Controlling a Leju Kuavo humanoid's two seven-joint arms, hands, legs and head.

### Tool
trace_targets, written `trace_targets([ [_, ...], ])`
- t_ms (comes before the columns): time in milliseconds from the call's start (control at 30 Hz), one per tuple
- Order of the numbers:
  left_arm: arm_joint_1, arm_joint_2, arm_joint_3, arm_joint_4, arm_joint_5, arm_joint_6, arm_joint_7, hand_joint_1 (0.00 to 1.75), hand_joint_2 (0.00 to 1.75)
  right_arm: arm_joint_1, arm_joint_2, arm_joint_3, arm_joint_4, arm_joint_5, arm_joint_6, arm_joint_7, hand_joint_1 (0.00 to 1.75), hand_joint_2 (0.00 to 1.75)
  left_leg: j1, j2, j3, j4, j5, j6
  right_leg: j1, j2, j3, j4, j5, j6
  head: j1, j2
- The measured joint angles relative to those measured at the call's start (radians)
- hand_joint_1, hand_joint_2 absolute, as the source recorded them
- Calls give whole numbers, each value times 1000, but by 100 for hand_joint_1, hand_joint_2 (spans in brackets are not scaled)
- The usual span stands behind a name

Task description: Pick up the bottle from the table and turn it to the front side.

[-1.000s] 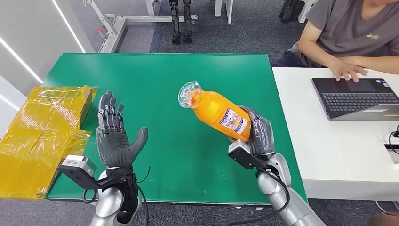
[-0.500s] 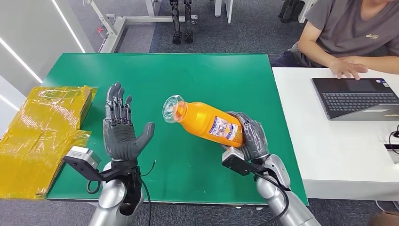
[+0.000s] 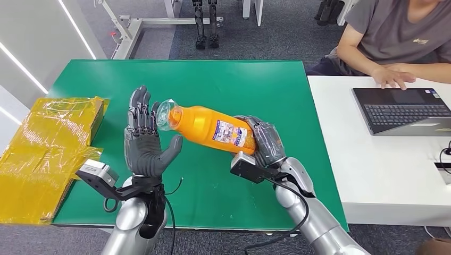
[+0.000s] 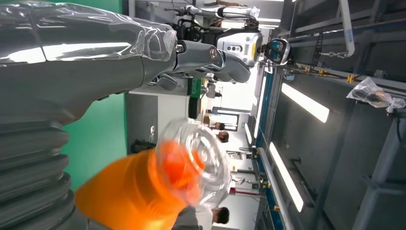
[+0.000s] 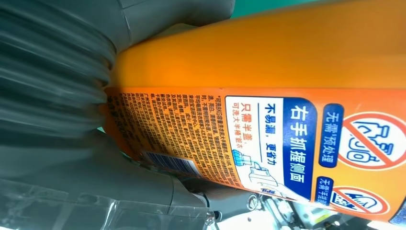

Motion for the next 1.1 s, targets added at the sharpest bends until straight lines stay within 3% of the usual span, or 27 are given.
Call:
trace_targets([
  [433, -11, -10, -1, 14, 4, -20, 0, 0, 175, -72, 66, 11, 97, 4, 52, -4, 175, 175, 0, 0, 0, 0, 0, 0, 0, 0, 0, 0, 0, 0, 0, 0],
  [1100, -11, -13, 7, 28, 16, -31, -1, 0, 175, -76, 141, 33, 211, -45, 108, -121, 175, 175, 0, 0, 0, 0, 0, 0, 0, 0, 0, 0, 0, 0, 0, 0],
])
